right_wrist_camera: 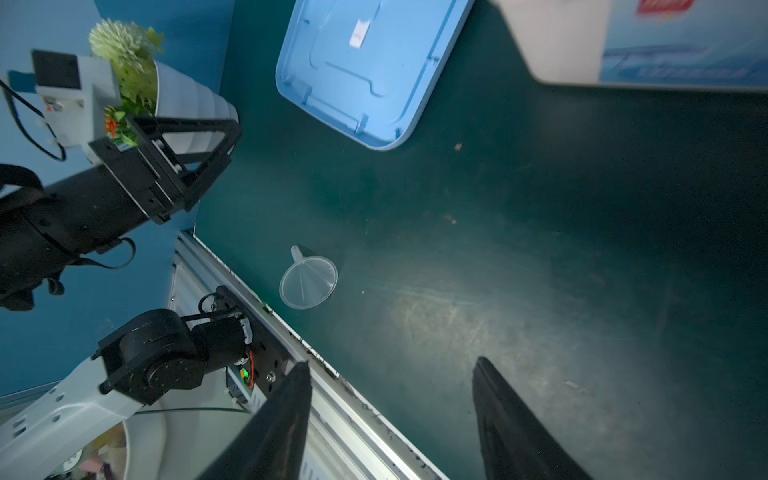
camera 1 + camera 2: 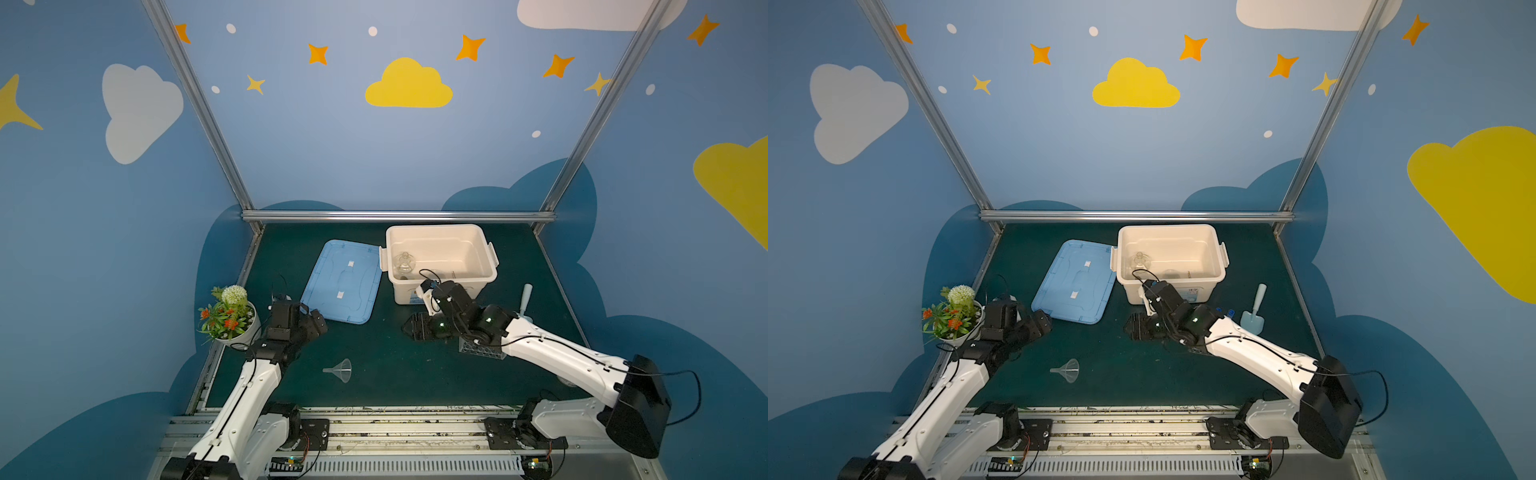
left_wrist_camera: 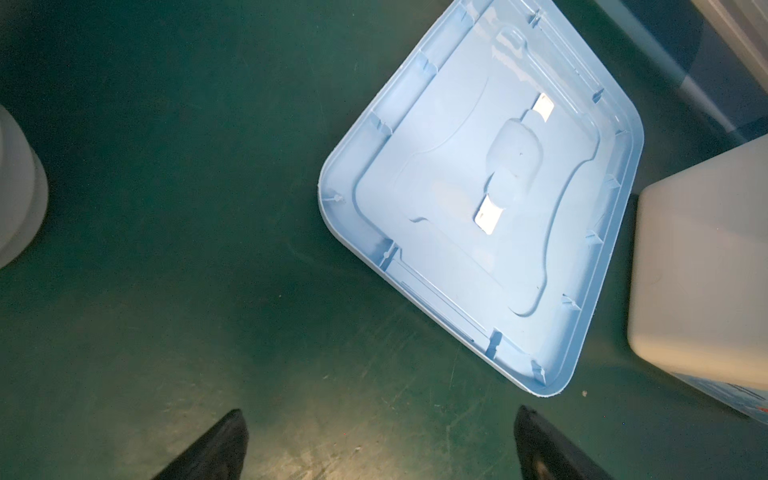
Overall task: Organize the chemistry lab equipment
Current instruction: 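Move the right gripper out of the box toward the clear funnel, then lower the right gripper and close it on the funnel's spout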
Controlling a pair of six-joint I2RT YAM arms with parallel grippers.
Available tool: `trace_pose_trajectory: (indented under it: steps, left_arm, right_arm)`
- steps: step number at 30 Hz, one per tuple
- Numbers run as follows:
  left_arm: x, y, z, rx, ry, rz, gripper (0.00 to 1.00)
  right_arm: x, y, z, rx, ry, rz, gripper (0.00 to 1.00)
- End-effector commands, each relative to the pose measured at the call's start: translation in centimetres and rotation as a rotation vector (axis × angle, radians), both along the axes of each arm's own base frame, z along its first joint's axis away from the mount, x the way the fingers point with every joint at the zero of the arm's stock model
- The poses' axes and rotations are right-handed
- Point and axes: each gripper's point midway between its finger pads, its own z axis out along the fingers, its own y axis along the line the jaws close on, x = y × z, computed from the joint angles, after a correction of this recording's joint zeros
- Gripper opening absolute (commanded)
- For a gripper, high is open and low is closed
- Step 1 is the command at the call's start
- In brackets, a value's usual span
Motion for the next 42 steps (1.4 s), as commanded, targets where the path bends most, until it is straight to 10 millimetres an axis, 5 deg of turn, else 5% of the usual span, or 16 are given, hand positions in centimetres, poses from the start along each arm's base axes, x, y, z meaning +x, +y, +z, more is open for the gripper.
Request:
trace_pose_trajectory:
  steps: [1,8,21,42]
  left_arm:
    - [0.6,-0.3,0.2,-0.033,-0.02,0.0,1.0]
    - [1.2,-0.6,0.2,-0.082,-0.029,0.001,1.0]
    - [1.1,-0.7,0.1,-0.127,-0.075,0.027,1.0]
    - [1.3,-0.8,0.1,-0.125,-0.094,0.011,1.0]
  right_arm:
    - [-1.8,3.4,0.2,0.066,0.01,0.069,0.57]
    - [-6.2,7.6,-3.5,0.037,0.077,0.24,0.5]
    - [-8.9,12.5,-6.6,0.04,0.12,0.361,0.47]
    - [-9.2,17.0,-10.0,-0.023,0.207,0.41,0.42]
